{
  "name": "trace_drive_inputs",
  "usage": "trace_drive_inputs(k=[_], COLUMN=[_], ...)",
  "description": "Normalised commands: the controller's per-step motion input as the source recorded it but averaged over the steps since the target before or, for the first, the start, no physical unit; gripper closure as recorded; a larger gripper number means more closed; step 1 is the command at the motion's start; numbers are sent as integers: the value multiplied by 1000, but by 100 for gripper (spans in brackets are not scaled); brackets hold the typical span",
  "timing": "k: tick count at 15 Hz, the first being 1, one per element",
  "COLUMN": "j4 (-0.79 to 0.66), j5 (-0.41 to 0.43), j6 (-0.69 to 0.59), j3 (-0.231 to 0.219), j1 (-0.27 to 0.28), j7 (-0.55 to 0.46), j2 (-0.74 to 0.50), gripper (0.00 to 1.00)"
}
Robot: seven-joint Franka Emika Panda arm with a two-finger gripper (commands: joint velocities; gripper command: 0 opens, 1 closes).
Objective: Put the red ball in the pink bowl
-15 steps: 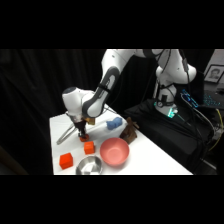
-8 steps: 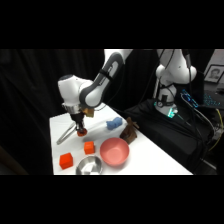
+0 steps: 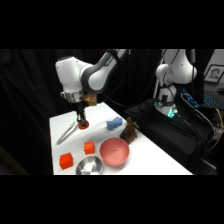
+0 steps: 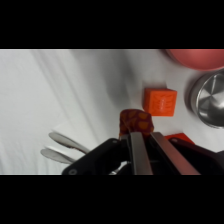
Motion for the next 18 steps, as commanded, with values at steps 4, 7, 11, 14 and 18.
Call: trace_drive_inputs(k=[4,7,11,14,18], j4=[-472,-555,-520,-457,-398], j5=[-139,-130,-85,-54,-21], j6=[-77,28,118,202,282], j3=[37,80,107,111,106], j1=[100,92,70,63,62], j7=[12,33,29,18,-4], j2=[-548,-546,-469,-385,-312], gripper=[98,98,98,98,98])
